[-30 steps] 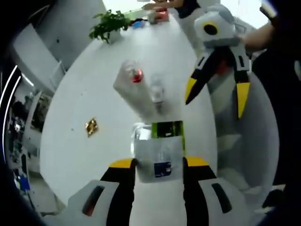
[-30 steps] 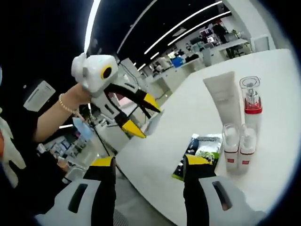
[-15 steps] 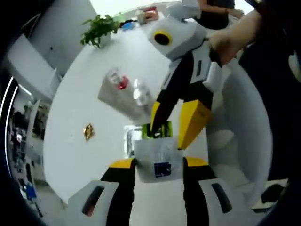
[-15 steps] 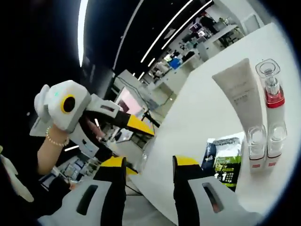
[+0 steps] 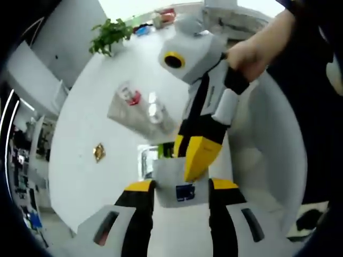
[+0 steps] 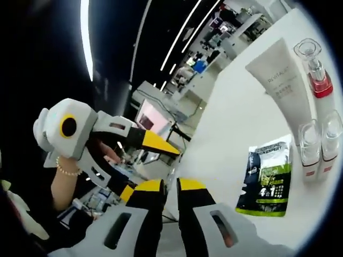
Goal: Arrange the skincare products in the storage area until every visible bottle or jar stands upright without overlapping.
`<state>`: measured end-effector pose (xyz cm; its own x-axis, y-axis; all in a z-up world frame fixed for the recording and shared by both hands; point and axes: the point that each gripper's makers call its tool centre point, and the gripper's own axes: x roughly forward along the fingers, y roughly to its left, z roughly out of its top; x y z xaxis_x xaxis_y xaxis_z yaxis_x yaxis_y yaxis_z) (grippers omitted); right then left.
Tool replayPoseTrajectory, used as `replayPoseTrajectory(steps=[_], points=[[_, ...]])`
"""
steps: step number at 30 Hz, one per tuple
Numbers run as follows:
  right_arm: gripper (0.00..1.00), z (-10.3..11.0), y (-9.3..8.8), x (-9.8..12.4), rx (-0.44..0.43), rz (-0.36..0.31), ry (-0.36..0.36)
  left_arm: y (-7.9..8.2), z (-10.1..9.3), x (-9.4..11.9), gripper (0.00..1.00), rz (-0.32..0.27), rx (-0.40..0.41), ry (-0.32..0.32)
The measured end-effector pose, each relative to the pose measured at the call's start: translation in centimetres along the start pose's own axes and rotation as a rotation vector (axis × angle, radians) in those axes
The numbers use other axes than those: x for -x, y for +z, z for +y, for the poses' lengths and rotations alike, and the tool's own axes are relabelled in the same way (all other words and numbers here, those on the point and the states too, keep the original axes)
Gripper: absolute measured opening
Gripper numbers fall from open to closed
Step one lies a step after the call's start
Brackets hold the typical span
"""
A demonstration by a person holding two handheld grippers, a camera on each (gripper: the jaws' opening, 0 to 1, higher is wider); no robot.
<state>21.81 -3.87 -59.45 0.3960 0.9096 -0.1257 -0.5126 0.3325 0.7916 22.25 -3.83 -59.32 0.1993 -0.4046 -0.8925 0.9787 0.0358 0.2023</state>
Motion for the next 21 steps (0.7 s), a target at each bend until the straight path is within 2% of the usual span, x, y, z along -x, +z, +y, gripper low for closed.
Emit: replayPoseTrajectory(steps=[6, 8, 11, 13, 15, 17, 21], points=[[0.04, -0.6, 0.3, 0.2, -0.059, -0.030, -0.005, 0.2, 0.2, -0.1, 0.45, -0.015, 0.015, 0.000], [0.03, -0.8, 0.5, 0.4, -0.100, -0.053, -0.012, 0.4, 0.4, -0.2, 0.45, -0.036, 0.027, 0.006], [0.01, -1.2, 0.7, 0.8, -0.103, -0.082, -0.024, 0.3, 0.9, -0.2, 0.47, -0.063, 0.055, 0.014], [0.01, -1.3, 0.9, 1.0, -0.109, -0.094, -0.025, 0.3, 0.8, -0.2, 0.51, -0.090, 0.105, 0.015], [0.01, -1.5, 1.1, 1.2, -0.116, -0.104, -0.035, -0.1, 1.2, -0.2, 0.56, -0.118, 0.164, 0.038], [0.01, -1.7, 1.4, 1.5, -0.133, -0.125, -0.043, -0.3, 1.4, -0.1, 0.58, -0.164, 0.247, 0.063], [0.01, -1.9, 1.7, 1.7, -0.173, -0.152, -0.040, -0.5, 1.5, 0.5, 0.60, -0.324, 0.461, 0.060]])
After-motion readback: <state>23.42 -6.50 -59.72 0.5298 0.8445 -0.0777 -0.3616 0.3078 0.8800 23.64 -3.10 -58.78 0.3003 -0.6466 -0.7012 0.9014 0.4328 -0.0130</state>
